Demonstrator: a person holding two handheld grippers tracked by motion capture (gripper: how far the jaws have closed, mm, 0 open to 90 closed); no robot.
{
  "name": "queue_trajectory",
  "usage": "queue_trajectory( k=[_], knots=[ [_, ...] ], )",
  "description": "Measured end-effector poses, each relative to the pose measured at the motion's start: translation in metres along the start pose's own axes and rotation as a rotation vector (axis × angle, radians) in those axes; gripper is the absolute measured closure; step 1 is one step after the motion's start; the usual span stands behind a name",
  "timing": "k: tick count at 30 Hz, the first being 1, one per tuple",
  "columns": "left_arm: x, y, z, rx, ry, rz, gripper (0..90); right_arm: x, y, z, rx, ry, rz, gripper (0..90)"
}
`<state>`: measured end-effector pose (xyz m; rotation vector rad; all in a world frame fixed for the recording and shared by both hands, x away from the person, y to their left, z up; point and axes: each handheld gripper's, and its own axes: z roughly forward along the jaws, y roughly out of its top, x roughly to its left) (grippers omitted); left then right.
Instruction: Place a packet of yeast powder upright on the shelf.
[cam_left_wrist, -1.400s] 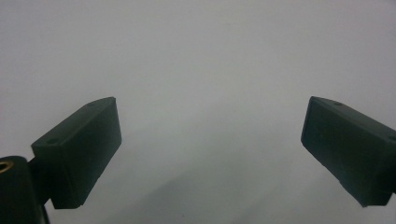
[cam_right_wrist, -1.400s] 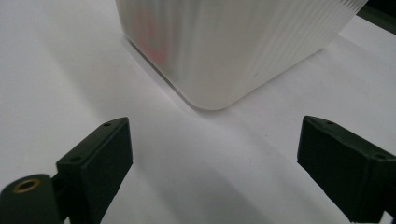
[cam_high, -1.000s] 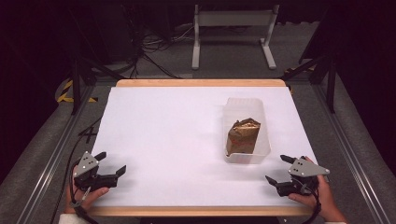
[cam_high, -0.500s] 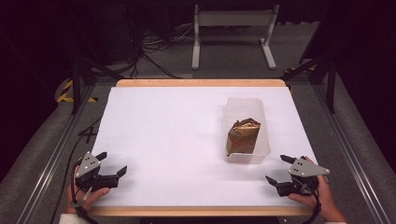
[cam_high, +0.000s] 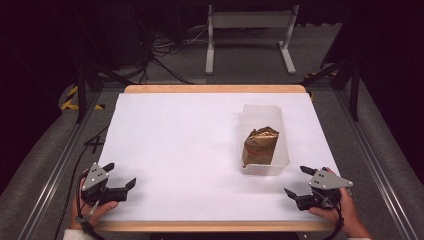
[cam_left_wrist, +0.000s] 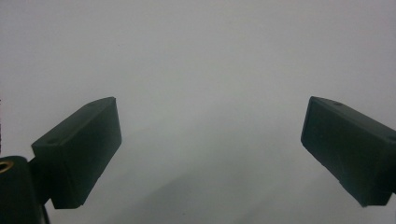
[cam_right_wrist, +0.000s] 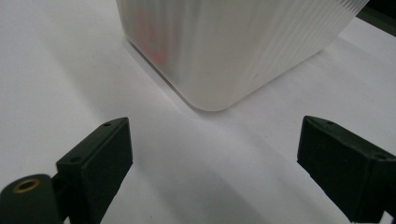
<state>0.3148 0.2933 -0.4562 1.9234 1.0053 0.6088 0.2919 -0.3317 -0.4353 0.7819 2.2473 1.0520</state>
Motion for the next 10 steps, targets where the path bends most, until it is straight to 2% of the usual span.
queue_trajectory(
  k=[5, 10],
  knots=[
    [-0.0055, 0.0029, -0.0011, 0.008, 0.013, 0.030, 4.8, -0.0002, 0.0003, -0.0004, -0.009, -0.001, 0.001, 10.7],
    [-0.0098, 0.0063, -0.0014, 0.005, 0.007, 0.044, 4.6, -0.0018, 0.0000, -0.0015, -0.017, -0.001, 0.014, 10.4]
  ],
)
